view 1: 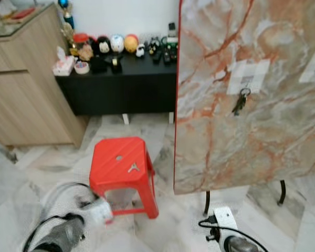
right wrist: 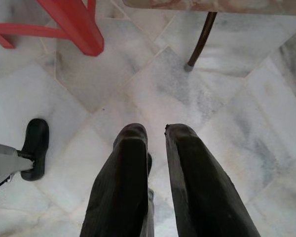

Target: Hang keys on a hook

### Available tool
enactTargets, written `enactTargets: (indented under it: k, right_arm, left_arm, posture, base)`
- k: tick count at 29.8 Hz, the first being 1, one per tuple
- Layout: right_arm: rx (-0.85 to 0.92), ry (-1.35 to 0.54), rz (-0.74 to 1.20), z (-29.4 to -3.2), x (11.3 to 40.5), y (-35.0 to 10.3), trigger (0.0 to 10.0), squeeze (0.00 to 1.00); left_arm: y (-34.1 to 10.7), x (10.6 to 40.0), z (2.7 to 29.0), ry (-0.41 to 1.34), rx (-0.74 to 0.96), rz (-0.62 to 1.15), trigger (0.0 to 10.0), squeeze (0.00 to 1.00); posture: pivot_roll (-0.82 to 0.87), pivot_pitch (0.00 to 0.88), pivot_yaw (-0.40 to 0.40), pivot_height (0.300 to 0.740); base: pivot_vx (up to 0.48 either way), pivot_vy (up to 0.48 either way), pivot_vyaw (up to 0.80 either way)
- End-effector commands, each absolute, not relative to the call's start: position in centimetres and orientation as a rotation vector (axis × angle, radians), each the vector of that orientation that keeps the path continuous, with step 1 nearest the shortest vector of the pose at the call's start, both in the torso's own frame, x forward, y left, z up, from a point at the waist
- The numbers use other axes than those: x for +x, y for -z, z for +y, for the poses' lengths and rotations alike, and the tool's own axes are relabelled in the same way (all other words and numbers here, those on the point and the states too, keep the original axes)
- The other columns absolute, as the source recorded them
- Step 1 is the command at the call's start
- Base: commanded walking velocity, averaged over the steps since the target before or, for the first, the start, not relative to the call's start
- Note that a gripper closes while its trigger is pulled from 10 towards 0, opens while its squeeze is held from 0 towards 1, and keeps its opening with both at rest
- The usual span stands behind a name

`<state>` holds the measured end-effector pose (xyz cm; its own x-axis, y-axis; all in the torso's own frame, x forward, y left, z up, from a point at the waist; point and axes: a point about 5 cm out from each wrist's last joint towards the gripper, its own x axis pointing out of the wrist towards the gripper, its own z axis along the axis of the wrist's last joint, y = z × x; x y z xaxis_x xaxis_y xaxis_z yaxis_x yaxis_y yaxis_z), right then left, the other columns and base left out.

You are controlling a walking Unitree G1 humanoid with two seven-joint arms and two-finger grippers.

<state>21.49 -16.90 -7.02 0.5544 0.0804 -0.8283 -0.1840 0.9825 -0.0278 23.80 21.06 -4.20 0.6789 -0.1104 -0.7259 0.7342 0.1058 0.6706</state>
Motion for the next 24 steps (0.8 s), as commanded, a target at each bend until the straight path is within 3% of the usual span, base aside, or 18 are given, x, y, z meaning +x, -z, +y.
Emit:
enactTargets:
  k: [1, 5, 6, 7, 9, 11, 12, 13, 14, 17, 20, 22, 24]
  right_arm:
    - [-0.122, -0.153, 0.975, -17.1, 21.4, 7.0, 10.0, 0.0]
    - [-0.126, -0.157, 0.975, -17.1, 21.5, 7.0, 10.0, 0.0]
    - [-0.126, -0.156, 0.975, -17.1, 21.5, 7.0, 10.0, 0.0]
    - [-0.127, -0.153, 0.969, -17.1, 21.6, 6.9, 10.0, 0.0]
    - [-0.126, -0.15, 0.964, -17.1, 21.7, 6.9, 10.0, 0.0]
    - [-0.126, -0.149, 0.959, -17.1, 21.8, 6.8, 10.0, 0.0]
    - [-0.126, -0.15, 0.946, -17.1, 22.2, 6.6, 10.0, 0.0]
    - [-0.126, -0.151, 0.943, -17.1, 22.3, 6.5, 10.0, 0.0]
    - [-0.126, -0.154, 0.935, -17.1, 22.5, 6.4, 10.0, 0.0]
    - [-0.124, -0.155, 0.924, -17.1, 22.8, 6.2, 10.0, 0.0]
    - [-0.123, -0.156, 0.917, -17.0, 23.1, 6.0, 10.0, 0.0]
    - [-0.124, -0.158, 0.915, -17.0, 23.1, 6.0, 10.0, 0.0]
    - [-0.125, -0.159, 0.912, -17.0, 23.2, 5.9, 10.0, 0.0]
  left_arm:
    - [3.7, 24.1, 23.0, 0.569, 1.369, 0.625, 10.0, 0.0]
    - [3.3, 24.3, 24.0, 0.424, 1.267, 0.658, 10.0, 0.0]
    - [3.1, 24.5, 24.4, 0.326, 1.144, 0.681, 10.0, 0.0]
    - [2.5, 25.1, 25.4, -0.037, 0.6, 0.744, 10.0, 0.0]
    - [2.3, 25.3, 25.9, -0.181, 0.34, 0.747, 10.0, 0.0]
    - [2.1, 25.5, 26.2, -0.236, 0.251, 0.741, 10.0, 0.0]
    - [1.2, 26.7, 24.8, 0.023, 0.64, 0.644, 10.0, 0.0]
    - [1.1, 26.9, 24.2, 0.109, 0.749, 0.613, 10.0, 0.0]
    - [1.1, 26.9, 21.7, 0.416, 1.048, 0.468, 10.0, 0.0]
    - [2.0, 25.6, 20.0, 0.694, 1.142, 0.434, 10.0, 0.0]
    - [2.5, 25.1, 20.4, 0.713, 1.182, 0.467, 10.0, 0.0]
    - [2.6, 25.3, 21.8, 0.568, 1.181, 0.536, 10.0, 0.0]
    - [2.2, 25.7, 23.9, 0.308, 1.073, 0.624, 10.0, 0.0]
  posture:
    - [0.02, 0.057, 0.029, 0.74]
    - [0.02, 0.058, 0.027, 0.74]
    - [0.02, 0.058, 0.027, 0.74]
    - [0.02, 0.058, 0.029, 0.74]
    - [0.02, 0.058, 0.029, 0.74]
    - [0.02, 0.058, 0.029, 0.74]
    - [0.03, 0.059, 0.027, 0.74]
    - [0.03, 0.059, 0.027, 0.74]
    - [0.02, 0.058, 0.027, 0.74]
    - [0.02, 0.056, 0.03, 0.74]
    - [0.02, 0.058, 0.03, 0.74]
    - [0.02, 0.057, 0.028, 0.74]
    - [0.02, 0.057, 0.028, 0.74]
  base:
    - [0.0, 0.0, 0.0]
    - [0.0, 0.0, 0.0]
    - [0.0, 0.0, 0.0]
    - [0.0, 0.0, 0.0]
    - [0.0, 0.0, 0.0]
    - [0.0, 0.0, 0.0]
    - [0.0, 0.0, 0.0]
    - [0.0, 0.0, 0.0]
    - [0.0, 0.0, 0.0]
    - [0.0, 0.0, 0.0]
    - [0.0, 0.0, 0.0]
    - [0.0, 0.0, 0.0]
    - [0.0, 0.0, 0.0]
